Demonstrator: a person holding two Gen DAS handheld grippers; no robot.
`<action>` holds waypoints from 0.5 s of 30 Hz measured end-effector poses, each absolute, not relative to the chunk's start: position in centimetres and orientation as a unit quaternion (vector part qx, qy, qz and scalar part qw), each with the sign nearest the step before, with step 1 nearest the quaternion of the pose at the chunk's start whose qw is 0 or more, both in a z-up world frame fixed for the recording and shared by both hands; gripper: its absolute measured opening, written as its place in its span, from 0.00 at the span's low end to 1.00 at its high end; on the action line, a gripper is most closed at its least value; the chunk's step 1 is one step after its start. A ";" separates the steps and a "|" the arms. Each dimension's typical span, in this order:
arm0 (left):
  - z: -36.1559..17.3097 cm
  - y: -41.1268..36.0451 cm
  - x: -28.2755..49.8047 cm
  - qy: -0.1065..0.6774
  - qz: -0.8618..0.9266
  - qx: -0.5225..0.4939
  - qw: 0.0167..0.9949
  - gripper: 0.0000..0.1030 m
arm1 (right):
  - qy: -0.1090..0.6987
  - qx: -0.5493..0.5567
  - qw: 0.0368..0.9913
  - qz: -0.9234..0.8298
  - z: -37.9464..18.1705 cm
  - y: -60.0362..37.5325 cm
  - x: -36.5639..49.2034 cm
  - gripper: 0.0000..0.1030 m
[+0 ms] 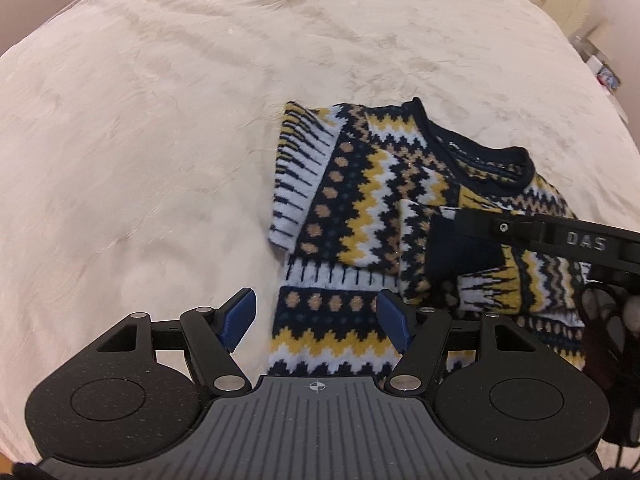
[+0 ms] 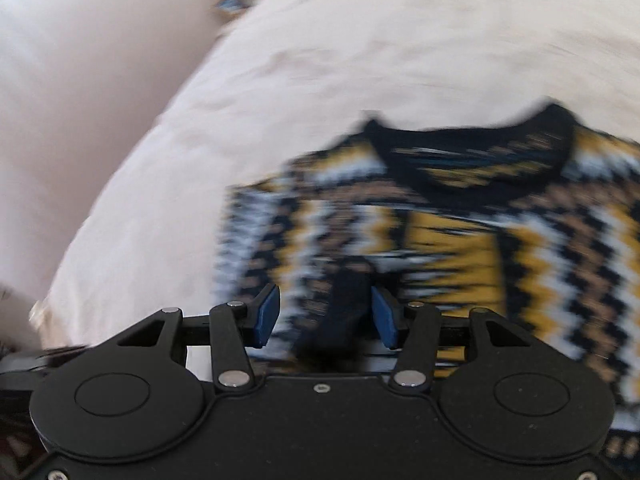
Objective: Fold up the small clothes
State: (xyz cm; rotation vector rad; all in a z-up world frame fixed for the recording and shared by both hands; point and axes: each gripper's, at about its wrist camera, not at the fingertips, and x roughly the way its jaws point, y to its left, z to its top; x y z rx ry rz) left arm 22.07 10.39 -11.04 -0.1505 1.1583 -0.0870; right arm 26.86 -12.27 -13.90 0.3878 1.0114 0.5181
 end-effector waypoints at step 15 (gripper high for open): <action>-12.0 5.4 23.6 0.543 -0.103 -0.030 0.833 0.63 | 0.478 0.133 0.857 0.137 -13.4 -18.5 21.1 0.56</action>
